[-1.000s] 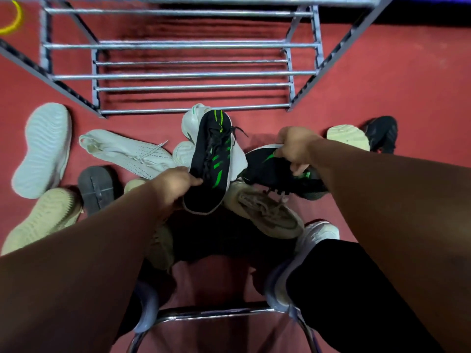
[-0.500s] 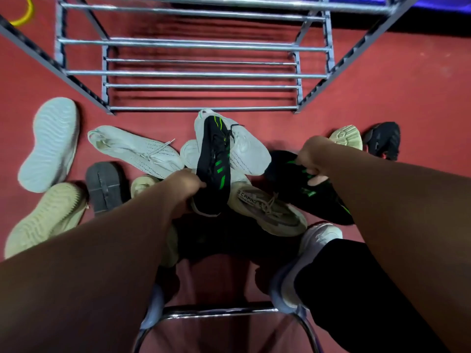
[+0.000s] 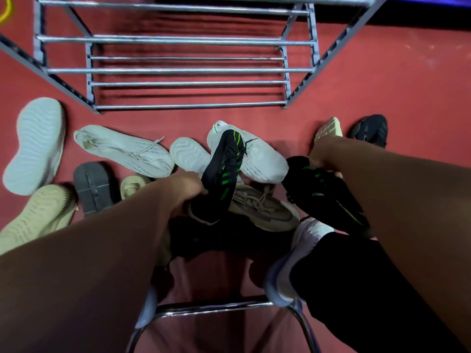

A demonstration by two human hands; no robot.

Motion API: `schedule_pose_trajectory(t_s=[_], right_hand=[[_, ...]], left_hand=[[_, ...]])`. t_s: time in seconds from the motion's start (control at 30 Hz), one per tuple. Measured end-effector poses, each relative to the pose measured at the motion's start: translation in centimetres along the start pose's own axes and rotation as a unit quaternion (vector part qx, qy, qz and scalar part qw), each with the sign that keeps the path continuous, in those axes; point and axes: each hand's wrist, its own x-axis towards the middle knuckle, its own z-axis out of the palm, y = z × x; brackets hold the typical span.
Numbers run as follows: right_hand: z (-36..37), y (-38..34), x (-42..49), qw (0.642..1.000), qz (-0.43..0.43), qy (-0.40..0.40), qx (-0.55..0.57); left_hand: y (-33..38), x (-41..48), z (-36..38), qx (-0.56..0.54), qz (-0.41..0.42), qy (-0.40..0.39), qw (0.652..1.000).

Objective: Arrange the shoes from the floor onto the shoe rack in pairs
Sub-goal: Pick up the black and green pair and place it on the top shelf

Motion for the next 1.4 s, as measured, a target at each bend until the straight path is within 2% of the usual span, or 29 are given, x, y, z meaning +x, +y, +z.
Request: schedule_pose_trajectory(t_s=[0.1,0.27,0.47,0.57,0.73,0.83,0.9,0.97,1.07,1.17,1.27,1.33,1.4], right_hand=[[0.6,0.3,0.7,0.998,-0.008,0.048,0.051],[2.5,-0.9,0.9,0.974,0.030,0.029,0.223],[4.3,-1.7,0.3,0.943,0.017,0.113,0.312],[4.2,-1.7,0.1,0.936,0.017,0.149,0.319],[3.3,-1.2,0.2,0.945,0.000,0.211,0.251],[3.2,-1.6,-0.4,0.936,-0.050,0.223,0.267],[3.2,-2.0,-0.5,0.923,-0.077,0.204,0.317],[3.2,-3.0,-0.4,0.903,-0.097,0.158,0.388],[4.8,-4.3,1.5,0.880,-0.079,0.064,0.464],[7.4,-5.5,1.9,0.898,-0.031,-0.035,0.438],[10.6,-6.4,1.4,0.911,-0.028,-0.116,0.394],[12.5,-7.0,1.2,0.897,-0.015,-0.134,0.421],[12.8,-7.2,0.5,0.862,0.014,-0.151,0.484]], left_hand=[[-0.3,0.0,0.5,-0.056,0.013,-0.013,0.998],[0.2,0.1,0.8,-0.103,0.039,-0.035,0.993],[0.0,0.6,0.9,-0.136,0.030,-0.037,0.990],[-0.1,0.9,0.9,-0.141,0.034,-0.037,0.989],[0.0,0.8,1.0,-0.159,0.019,-0.034,0.987],[-0.2,0.7,0.8,-0.185,-0.007,-0.062,0.981],[-0.2,0.7,0.7,-0.175,-0.004,-0.085,0.981],[-0.4,1.0,0.6,-0.173,0.005,-0.067,0.983],[-1.1,1.3,-0.1,-0.246,-0.006,-0.064,0.967],[-2.0,1.6,-1.0,-0.288,-0.029,-0.079,0.954],[-2.2,1.6,-1.1,-0.291,-0.043,-0.092,0.951],[-2.1,1.8,-0.6,-0.295,-0.051,-0.090,0.950],[-1.9,2.1,-0.3,-0.294,-0.054,-0.076,0.951]])
